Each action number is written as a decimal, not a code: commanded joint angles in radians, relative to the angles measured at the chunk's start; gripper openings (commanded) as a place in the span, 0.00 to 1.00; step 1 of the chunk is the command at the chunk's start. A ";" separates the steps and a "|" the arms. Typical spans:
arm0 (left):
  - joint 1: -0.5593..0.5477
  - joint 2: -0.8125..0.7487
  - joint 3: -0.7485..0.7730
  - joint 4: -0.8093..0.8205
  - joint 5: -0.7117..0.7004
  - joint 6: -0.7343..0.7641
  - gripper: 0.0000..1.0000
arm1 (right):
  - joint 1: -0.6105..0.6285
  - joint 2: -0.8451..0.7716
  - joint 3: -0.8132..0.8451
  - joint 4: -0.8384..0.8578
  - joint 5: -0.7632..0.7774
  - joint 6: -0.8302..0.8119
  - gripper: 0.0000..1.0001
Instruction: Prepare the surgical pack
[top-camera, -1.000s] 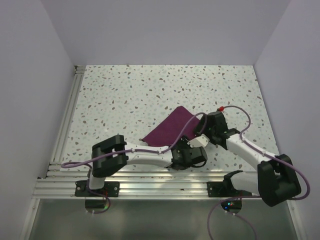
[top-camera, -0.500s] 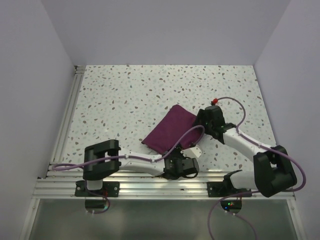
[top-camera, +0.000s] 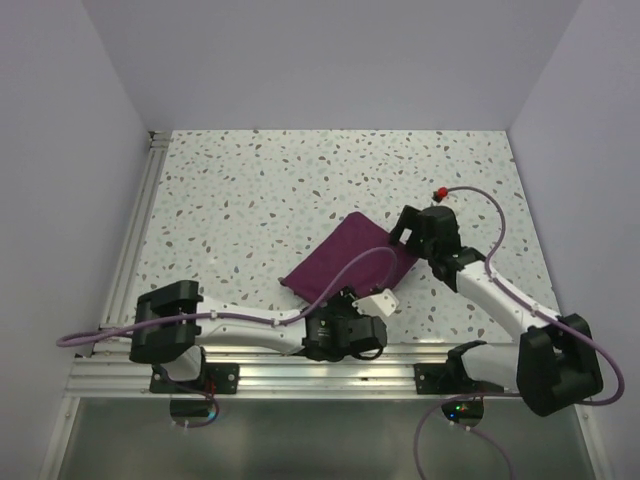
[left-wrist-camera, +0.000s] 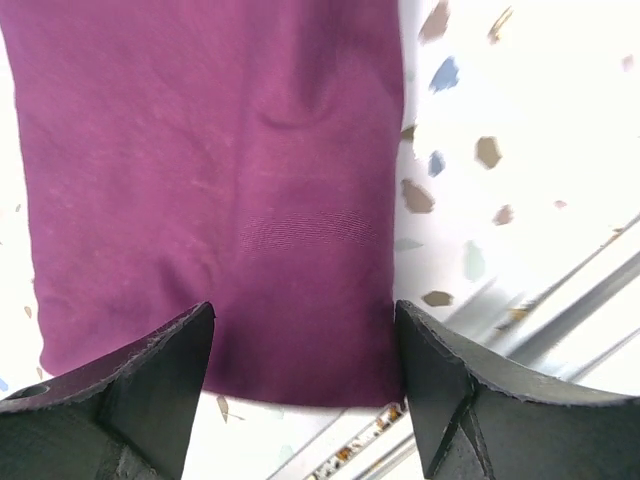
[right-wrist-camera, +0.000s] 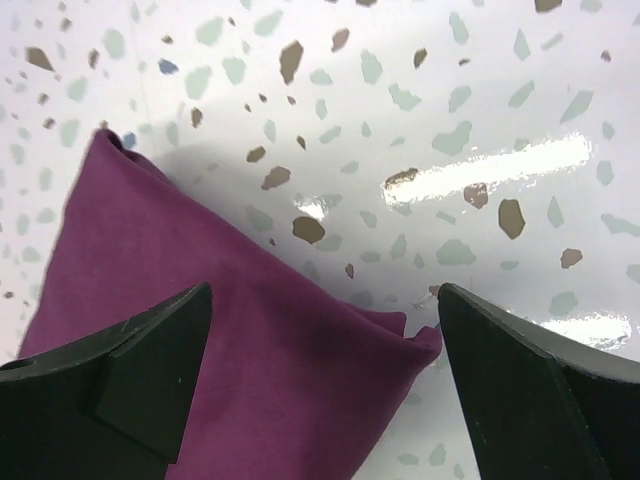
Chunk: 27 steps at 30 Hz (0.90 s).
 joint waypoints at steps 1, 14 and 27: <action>-0.005 -0.129 0.016 0.000 0.030 -0.013 0.77 | -0.023 -0.077 0.019 0.008 0.005 -0.015 0.99; 0.362 -0.318 0.010 0.014 0.267 0.019 0.77 | -0.085 -0.175 0.014 -0.257 0.005 0.137 0.71; 0.812 -0.011 0.222 0.100 0.560 0.060 0.73 | -0.082 -0.161 -0.081 -0.294 -0.027 0.230 0.00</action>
